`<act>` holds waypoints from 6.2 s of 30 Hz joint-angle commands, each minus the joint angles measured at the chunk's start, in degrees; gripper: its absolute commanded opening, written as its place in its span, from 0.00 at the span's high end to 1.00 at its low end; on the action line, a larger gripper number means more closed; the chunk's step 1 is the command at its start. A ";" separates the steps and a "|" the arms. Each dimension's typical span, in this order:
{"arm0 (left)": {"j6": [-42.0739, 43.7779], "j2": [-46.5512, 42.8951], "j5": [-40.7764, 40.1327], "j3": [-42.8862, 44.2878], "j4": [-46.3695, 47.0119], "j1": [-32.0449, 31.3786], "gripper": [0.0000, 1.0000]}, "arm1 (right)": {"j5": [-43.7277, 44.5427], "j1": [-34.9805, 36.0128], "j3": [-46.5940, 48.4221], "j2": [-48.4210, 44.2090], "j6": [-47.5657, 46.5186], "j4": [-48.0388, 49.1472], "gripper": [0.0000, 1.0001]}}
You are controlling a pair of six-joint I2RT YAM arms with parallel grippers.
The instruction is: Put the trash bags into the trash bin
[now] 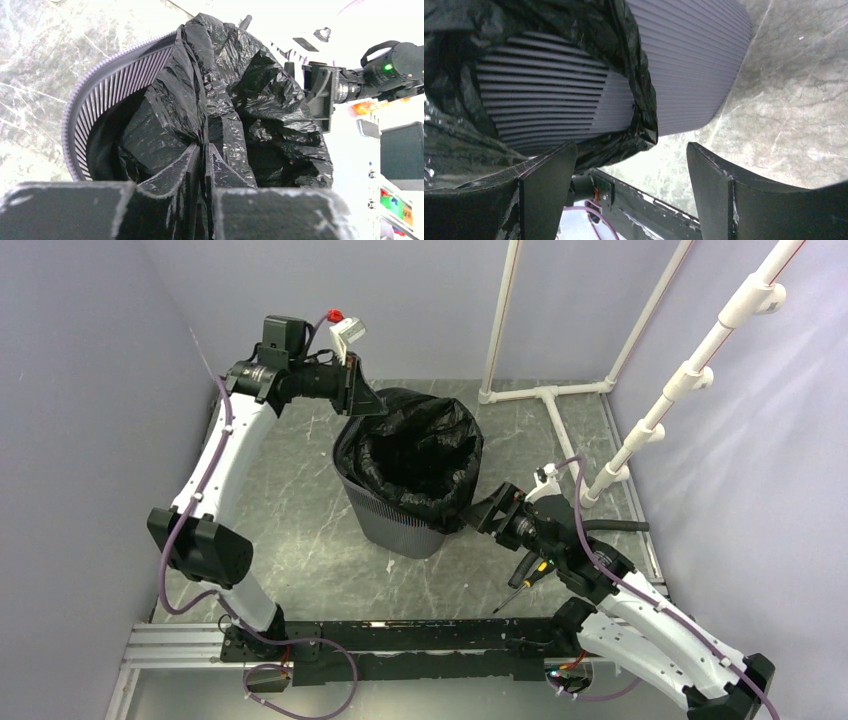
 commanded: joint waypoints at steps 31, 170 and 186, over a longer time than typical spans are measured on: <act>-18.36 -14.88 2.94 -27.83 25.63 18.04 0.94 | -6.72 -4.87 3.54 5.41 -1.91 7.87 0.15; -30.35 -45.71 -2.79 -61.49 28.69 17.51 0.97 | -6.41 23.63 68.04 48.27 -39.80 -20.76 0.46; -32.69 -45.22 -1.79 -61.95 31.34 17.53 0.97 | -7.94 24.53 73.26 54.90 -42.35 -23.74 0.60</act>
